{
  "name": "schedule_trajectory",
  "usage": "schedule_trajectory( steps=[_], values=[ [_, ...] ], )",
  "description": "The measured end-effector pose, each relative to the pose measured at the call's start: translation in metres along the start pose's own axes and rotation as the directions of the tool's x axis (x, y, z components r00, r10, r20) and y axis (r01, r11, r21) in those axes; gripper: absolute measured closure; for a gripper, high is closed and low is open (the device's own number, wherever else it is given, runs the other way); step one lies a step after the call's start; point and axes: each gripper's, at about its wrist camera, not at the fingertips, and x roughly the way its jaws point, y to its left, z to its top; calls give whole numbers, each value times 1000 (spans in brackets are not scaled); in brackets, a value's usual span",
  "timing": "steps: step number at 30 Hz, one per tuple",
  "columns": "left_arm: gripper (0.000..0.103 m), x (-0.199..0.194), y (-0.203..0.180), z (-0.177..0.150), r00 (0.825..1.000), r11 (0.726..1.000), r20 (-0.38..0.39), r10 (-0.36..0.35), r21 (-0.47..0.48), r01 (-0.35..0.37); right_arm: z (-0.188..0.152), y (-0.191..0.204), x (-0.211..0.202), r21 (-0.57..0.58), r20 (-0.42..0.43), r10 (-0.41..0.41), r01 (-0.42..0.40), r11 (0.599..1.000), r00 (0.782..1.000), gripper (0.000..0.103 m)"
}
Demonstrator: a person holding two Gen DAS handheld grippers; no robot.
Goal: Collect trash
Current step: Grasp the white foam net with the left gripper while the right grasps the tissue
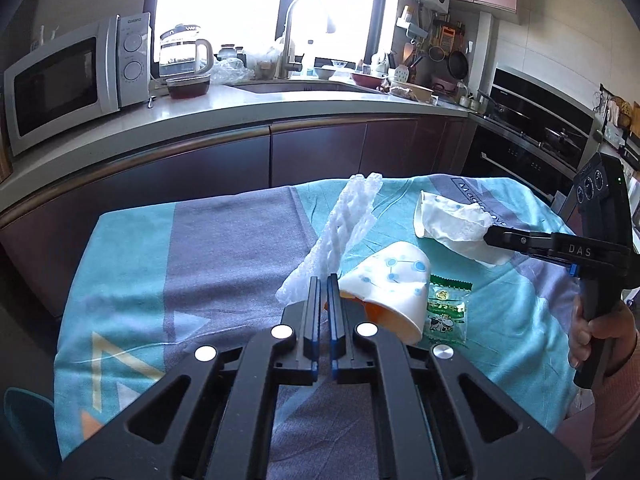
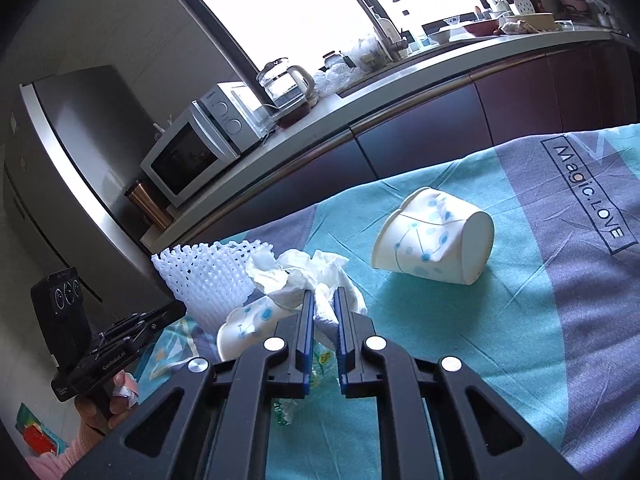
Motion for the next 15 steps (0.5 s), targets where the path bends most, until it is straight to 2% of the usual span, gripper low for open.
schedule_trajectory(
  steps=[8,15],
  values=[
    [99,-43,12,-19,999,999,36,21,-30,-20,-9,33,-9,-39,6,83,-83,996,996,94],
    [99,-86,28,-40,996,997,76,44,-68,-39,-26,66,-4,-71,-33,162,-164,984,986,94]
  ],
)
